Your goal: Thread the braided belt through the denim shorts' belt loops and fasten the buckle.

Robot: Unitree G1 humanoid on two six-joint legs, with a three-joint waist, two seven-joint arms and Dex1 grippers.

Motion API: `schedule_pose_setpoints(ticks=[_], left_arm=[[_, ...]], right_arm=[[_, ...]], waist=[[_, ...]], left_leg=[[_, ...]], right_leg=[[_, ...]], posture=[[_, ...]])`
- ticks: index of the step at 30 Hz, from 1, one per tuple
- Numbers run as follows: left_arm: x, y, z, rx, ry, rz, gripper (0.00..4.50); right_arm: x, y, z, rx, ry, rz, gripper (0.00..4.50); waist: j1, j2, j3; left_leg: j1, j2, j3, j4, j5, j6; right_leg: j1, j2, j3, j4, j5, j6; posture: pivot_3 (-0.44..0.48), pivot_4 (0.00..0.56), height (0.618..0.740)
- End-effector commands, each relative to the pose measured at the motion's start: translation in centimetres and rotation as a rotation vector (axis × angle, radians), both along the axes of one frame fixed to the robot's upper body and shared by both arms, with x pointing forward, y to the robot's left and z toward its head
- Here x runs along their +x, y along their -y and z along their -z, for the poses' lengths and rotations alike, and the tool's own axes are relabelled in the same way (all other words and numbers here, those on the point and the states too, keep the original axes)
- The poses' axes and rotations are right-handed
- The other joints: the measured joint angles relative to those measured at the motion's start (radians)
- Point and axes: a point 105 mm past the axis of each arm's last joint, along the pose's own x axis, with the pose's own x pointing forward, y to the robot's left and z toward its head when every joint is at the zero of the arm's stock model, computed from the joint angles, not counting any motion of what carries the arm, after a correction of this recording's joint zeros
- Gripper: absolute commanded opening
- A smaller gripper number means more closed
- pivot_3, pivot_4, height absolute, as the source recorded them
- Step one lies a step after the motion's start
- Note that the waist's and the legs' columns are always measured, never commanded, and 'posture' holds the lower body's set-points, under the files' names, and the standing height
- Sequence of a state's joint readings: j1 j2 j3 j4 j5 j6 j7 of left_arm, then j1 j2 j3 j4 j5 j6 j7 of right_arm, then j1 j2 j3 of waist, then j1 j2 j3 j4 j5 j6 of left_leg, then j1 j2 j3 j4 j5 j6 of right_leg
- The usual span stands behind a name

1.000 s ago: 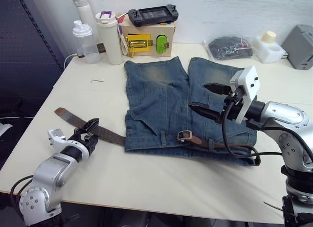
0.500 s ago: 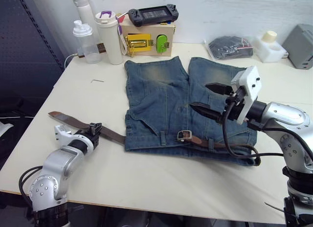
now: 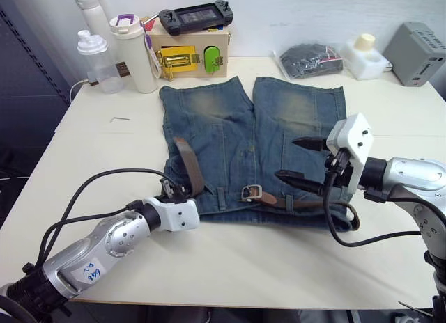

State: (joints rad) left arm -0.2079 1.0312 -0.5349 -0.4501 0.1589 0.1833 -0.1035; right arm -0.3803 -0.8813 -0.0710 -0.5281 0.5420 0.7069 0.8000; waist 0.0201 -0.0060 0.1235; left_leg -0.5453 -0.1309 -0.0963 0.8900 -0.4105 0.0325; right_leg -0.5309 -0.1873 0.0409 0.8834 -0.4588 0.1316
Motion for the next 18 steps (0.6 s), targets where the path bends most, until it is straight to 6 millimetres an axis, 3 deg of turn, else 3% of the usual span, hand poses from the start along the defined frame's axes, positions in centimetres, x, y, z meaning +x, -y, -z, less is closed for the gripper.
schedule_pose_setpoints(ticks=[1,4,8,12,18], left_arm=[[0.1,-1.6,3.0,0.062,-0.110,-0.054,0.23],[0.4,-1.5,3.1,0.074,-0.101,-0.050,0.23],[0.3,-1.0,3.4,0.079,-0.105,-0.040,0.23],[0.3,-0.8,3.5,0.069,-0.117,-0.036,0.23],[0.7,-0.8,3.5,0.062,-0.125,-0.042,0.23]], right_arm=[[-1.3,-2.6,0.0,-0.122,0.168,-0.128,4.50],[-2.1,-4.9,0.9,-0.178,0.270,-0.218,4.50],[-1.5,-7.3,1.4,-0.276,0.481,-0.309,4.50],[0.0,-9.4,1.3,-0.403,0.690,-0.419,4.50],[2.7,-13.7,1.4,-0.690,0.977,-0.764,4.50]], waist=[[0.003,0.000,0.000],[0.004,0.000,0.000],[0.008,0.000,0.000],[0.008,0.001,0.000],[0.007,0.002,-0.001]], left_leg=[[0.000,0.003,0.000,0.000,0.001,-0.001],[0.000,0.004,0.000,-0.001,0.002,-0.003],[0.000,0.003,-0.001,0.000,0.002,-0.004],[0.001,0.003,-0.003,0.001,0.002,-0.004],[0.001,0.001,-0.003,0.003,0.003,-0.005]], right_leg=[[0.001,0.000,-0.004,-0.002,0.000,0.001],[0.001,0.000,-0.006,-0.003,-0.001,0.002],[0.002,0.001,-0.007,-0.003,-0.001,0.003],[0.001,0.002,-0.009,-0.003,-0.001,0.003],[-0.002,0.002,-0.011,0.006,-0.001,0.004]], posture=[[0.000,0.150,0.645],[0.000,0.150,0.645],[0.000,0.150,0.645],[0.000,0.150,0.645],[0.000,0.150,0.645]])
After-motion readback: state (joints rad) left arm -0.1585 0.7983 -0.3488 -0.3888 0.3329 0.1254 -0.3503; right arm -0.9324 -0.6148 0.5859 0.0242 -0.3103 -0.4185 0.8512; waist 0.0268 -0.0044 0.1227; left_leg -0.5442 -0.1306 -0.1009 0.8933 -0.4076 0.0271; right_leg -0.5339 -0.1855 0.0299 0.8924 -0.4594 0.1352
